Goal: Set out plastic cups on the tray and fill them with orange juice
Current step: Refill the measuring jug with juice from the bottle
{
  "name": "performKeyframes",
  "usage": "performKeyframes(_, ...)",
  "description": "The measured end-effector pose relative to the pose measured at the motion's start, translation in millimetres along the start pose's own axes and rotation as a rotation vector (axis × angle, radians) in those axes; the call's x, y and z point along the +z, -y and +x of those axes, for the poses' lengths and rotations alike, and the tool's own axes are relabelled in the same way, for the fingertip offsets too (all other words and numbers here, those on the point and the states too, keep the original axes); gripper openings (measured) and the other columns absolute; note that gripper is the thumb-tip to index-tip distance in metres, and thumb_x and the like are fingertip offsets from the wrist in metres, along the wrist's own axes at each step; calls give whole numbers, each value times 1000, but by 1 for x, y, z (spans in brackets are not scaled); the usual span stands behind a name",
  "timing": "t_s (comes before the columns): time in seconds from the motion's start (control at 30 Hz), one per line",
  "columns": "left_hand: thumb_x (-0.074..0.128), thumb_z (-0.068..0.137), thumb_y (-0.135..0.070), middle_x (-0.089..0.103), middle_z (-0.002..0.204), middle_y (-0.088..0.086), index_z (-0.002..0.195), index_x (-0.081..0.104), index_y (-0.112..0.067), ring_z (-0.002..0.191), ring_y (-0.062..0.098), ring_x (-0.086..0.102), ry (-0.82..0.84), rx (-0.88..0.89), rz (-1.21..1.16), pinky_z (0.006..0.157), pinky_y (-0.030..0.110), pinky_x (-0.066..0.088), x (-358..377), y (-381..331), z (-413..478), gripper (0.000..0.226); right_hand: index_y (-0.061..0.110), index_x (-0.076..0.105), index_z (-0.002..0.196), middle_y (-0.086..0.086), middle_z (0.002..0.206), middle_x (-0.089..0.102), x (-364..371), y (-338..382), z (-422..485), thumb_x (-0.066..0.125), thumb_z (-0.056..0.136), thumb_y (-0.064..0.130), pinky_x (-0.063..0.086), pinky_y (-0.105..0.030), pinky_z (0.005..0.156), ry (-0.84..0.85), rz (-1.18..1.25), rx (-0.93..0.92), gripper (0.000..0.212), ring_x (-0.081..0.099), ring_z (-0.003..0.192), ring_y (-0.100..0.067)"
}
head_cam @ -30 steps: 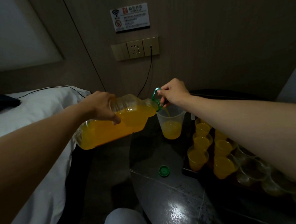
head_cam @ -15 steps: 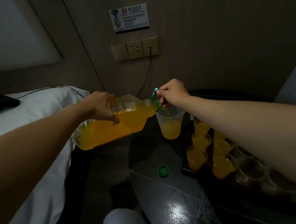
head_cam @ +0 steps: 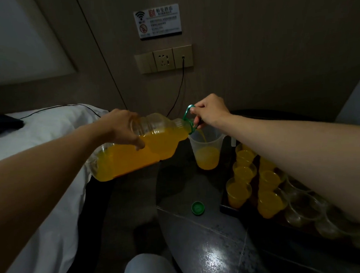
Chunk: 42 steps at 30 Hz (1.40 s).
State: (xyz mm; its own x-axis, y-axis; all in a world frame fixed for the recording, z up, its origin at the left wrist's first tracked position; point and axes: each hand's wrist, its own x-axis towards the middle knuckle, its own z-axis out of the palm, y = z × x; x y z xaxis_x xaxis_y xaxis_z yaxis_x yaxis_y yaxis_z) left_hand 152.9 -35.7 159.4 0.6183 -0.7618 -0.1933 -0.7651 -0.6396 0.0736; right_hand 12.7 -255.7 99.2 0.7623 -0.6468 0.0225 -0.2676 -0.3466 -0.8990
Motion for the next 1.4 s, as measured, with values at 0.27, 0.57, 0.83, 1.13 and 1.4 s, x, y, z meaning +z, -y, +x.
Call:
performKeyframes(0.27,89,69,-34,58,99,1,110,55,-22,89,16,54,14,-7,7,68,28,44,-2,1,-1,54,3,74,108,-13,75,74,5,-3,0,63,100,15,63,-30,61,1,10,-8,18,75,67,-19)
performKeyframes(0.57,88,68,-37,60,103,3,111,56,-22,94,20,57,22,-6,15,79,33,51,-2,5,-1,55,4,74,108,-10,73,73,6,-1,-1,63,100,14,63,-29,61,9,-2,-16,17,72,61,-13)
performKeyframes(0.83,87,71,-34,57,99,2,110,57,-21,88,17,55,29,-1,5,65,26,42,-4,5,-2,52,5,76,99,-11,71,74,8,-2,0,64,100,15,63,-29,61,9,3,-23,15,73,60,-13)
performKeyframes(1.13,87,71,-37,58,102,4,111,57,-21,90,18,55,22,-2,30,69,29,44,-4,5,-1,53,7,75,104,-9,73,74,9,-3,-1,63,100,16,63,-26,61,2,-16,-39,16,73,63,-12)
performKeyframes(1.4,87,69,-39,58,106,4,117,56,-22,95,20,57,11,-11,52,72,29,46,-6,4,-2,60,6,76,99,-9,69,72,8,-2,-2,63,100,16,61,-25,58,-8,-22,-50,16,72,60,-11)
